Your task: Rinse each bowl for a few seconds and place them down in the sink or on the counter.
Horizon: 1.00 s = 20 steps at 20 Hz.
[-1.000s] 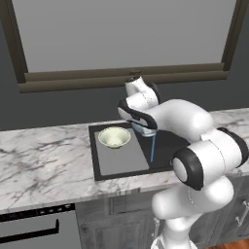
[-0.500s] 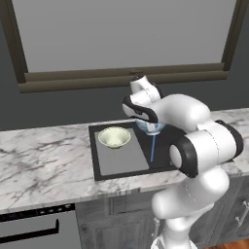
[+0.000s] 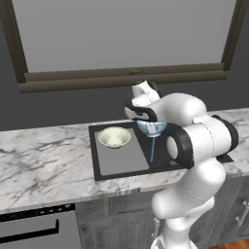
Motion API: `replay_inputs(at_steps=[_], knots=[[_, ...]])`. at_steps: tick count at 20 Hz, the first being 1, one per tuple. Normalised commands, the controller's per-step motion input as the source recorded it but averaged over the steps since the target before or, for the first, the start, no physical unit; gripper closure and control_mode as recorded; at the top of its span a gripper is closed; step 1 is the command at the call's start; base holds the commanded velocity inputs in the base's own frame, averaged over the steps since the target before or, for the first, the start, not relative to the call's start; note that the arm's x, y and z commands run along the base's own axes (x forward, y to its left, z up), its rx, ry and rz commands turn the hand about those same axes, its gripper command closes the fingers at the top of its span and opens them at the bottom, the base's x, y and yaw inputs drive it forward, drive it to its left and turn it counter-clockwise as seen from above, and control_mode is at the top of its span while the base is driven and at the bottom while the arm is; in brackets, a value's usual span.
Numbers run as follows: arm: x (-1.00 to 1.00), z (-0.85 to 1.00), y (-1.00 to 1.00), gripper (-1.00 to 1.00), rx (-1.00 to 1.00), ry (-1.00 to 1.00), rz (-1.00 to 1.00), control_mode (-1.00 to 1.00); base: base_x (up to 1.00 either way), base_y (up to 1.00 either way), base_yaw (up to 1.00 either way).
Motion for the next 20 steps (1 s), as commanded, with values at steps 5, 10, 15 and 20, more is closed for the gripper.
replay_inputs(at_steps=[5, 10, 15, 20], knots=[[0.27, -0.22, -0.04, 1.00, 0.00, 0.00, 0.00, -1.00, 0.00, 0.00, 0.00], [0.03, 0.02, 0.00, 1.00, 0.00, -0.01, -0.02, -1.00, 0.00, 0.00, 0.00], [-0.19, 0.28, 0.09, 1.00, 0.00, -0.06, -0.04, -1.00, 0.00, 0.00, 0.00], [-0.31, 0.28, 0.32, 1.00, 0.00, -0.05, -0.01, -1.00, 0.00, 0.00, 0.00]])
